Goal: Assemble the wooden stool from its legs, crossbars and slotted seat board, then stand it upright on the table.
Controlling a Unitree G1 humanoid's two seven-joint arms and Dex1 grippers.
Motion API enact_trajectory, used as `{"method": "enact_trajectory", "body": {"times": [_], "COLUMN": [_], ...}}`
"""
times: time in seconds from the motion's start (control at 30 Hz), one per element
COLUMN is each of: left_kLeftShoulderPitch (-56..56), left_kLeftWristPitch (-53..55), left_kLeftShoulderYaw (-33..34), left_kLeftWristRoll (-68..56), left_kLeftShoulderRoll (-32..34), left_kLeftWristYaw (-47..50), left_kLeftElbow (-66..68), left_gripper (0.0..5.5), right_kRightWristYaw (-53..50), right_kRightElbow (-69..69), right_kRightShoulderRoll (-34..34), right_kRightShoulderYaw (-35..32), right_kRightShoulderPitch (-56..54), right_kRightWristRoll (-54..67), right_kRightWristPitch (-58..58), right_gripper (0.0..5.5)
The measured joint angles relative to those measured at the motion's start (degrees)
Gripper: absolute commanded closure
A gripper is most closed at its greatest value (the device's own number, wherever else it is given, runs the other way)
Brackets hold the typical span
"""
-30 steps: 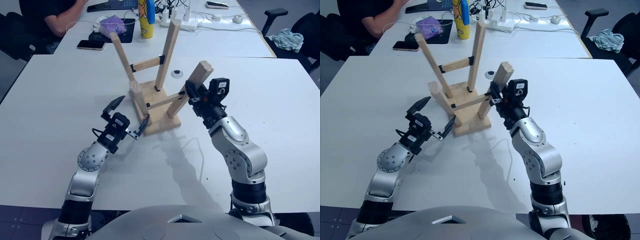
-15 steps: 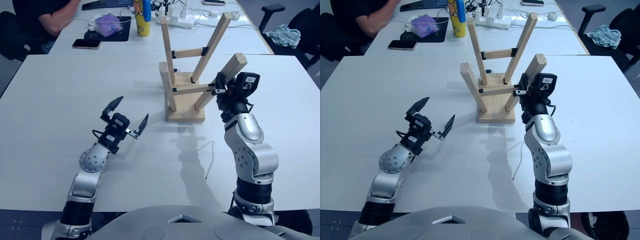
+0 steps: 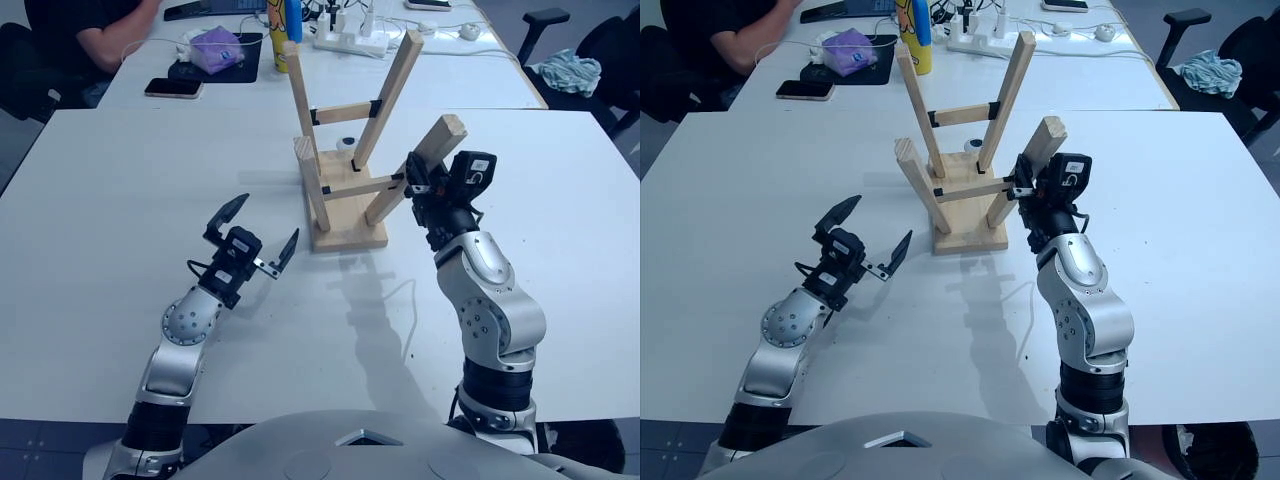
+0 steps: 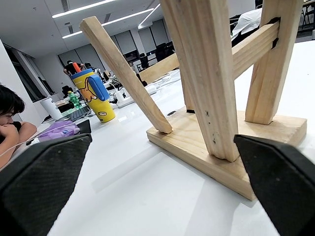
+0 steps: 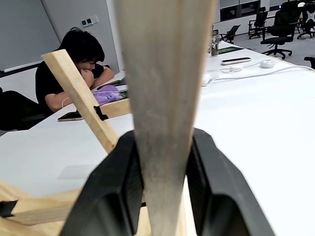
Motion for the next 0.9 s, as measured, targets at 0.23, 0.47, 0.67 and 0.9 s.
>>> {"method": "enact_trajectory", "body": {"times": [0.23,0.47,0.67,0.9], "left_kLeftShoulderPitch": [0.8,1.3,2.4,2.8], "left_kLeftWristPitch": [0.0,0.0,0.0,0.3], "left_kLeftShoulderYaw": [-0.1,-0.5,-0.7,-0.1], "left_kLeftWristRoll": [0.0,0.0,0.0,-0.2], "left_kLeftShoulderRoll": [0.0,0.0,0.0,-0.2], "left_kLeftWristYaw": [0.0,0.0,0.1,0.6], "left_kLeftElbow": [0.0,0.6,0.5,0.1], "left_gripper": [0.1,0.1,0.1,0.1], "right_kRightWristYaw": [1.1,2.9,9.0,19.9], "right_kRightElbow": [-0.4,-3.3,-10.4,-8.5], "right_kRightShoulderRoll": [2.2,3.4,-3.2,-12.5], "right_kRightShoulderYaw": [-0.8,-4.5,-6.4,-9.8], "right_kRightShoulderPitch": [0.7,-0.2,1.3,14.6], "right_kRightWristRoll": [1.3,3.6,7.1,5.7], "right_kRightWristPitch": [-1.2,-5.3,-5.0,-10.2], "right_gripper": [3.31,3.31,3.31,3.66]}}
